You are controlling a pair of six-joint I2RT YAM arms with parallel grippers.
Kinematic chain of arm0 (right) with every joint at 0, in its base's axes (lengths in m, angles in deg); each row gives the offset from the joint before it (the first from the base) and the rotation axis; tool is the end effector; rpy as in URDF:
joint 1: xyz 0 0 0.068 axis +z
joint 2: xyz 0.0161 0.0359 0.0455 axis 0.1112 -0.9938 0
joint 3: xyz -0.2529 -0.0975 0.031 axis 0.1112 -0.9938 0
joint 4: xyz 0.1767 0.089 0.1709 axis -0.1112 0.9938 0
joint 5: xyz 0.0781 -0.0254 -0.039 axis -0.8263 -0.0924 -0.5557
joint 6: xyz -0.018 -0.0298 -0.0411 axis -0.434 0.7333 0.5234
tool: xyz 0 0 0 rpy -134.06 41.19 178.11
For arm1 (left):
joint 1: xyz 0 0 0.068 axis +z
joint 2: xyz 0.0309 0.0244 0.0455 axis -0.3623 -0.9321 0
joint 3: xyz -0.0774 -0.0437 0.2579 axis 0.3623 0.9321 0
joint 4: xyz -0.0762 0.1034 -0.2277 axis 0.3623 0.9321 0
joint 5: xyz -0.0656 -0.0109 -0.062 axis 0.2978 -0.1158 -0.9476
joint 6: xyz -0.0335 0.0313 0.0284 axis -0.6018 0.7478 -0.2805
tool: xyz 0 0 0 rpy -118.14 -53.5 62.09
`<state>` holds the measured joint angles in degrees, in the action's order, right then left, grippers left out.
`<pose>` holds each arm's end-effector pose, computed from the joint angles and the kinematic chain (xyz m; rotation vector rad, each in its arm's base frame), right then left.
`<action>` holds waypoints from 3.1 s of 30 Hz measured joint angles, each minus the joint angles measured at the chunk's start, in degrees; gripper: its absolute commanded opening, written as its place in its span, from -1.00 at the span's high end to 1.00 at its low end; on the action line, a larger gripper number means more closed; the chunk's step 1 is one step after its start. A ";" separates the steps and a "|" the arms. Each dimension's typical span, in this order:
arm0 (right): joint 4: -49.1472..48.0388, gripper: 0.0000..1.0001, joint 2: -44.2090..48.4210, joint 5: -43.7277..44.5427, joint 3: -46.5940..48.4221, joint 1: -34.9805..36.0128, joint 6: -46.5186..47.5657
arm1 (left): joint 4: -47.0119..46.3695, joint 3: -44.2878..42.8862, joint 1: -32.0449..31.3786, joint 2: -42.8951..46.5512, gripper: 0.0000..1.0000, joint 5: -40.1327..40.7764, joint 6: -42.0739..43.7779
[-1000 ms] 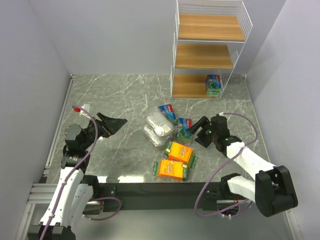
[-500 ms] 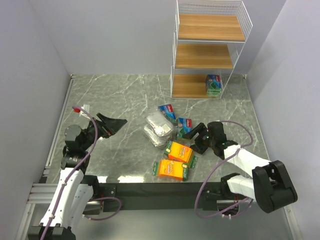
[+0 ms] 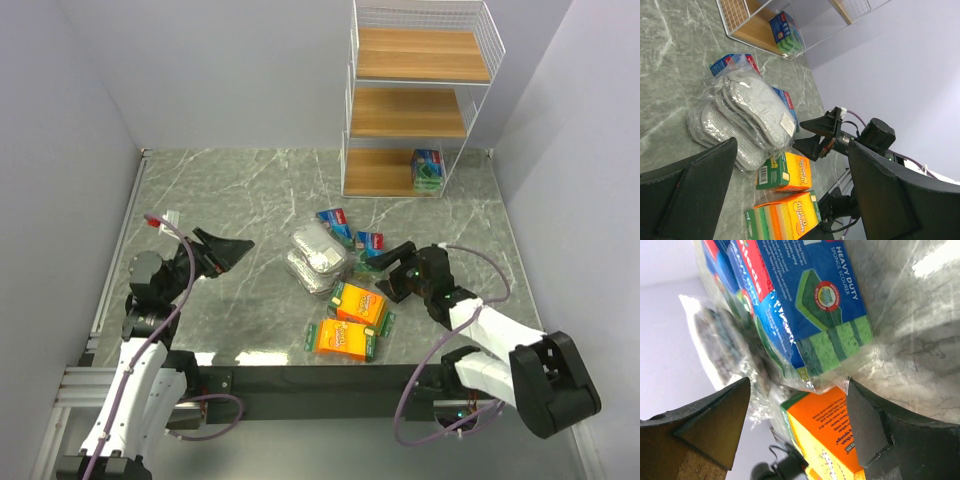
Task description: Place and organize the cleaning sponges onto the shelf
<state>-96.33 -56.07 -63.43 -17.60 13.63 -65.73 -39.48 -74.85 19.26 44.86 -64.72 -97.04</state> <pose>0.1910 0.0777 0.1583 0.9923 2.1807 1.1258 0.1515 -0.0262 0.2713 -0.2735 1.7345 -1.2466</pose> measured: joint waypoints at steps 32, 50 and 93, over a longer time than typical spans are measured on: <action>11.28 -0.61 9.81 0.68 2.78 -12.87 8.17 | 1.16 1.25 0.00 1.46 -0.99 -0.02 -0.52; 3.43 -0.28 -6.64 -0.33 3.50 -8.52 4.09 | 1.44 1.49 0.00 1.88 -0.99 0.00 -0.46; -15.39 1.00 -25.20 -0.72 24.26 -18.18 -1.07 | 2.62 1.46 -0.02 1.68 -0.99 -0.02 0.00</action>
<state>-111.72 -81.27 -64.15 6.66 -4.56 -66.80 -36.86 -73.38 19.24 46.55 -64.74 -97.04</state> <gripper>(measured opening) 0.008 0.995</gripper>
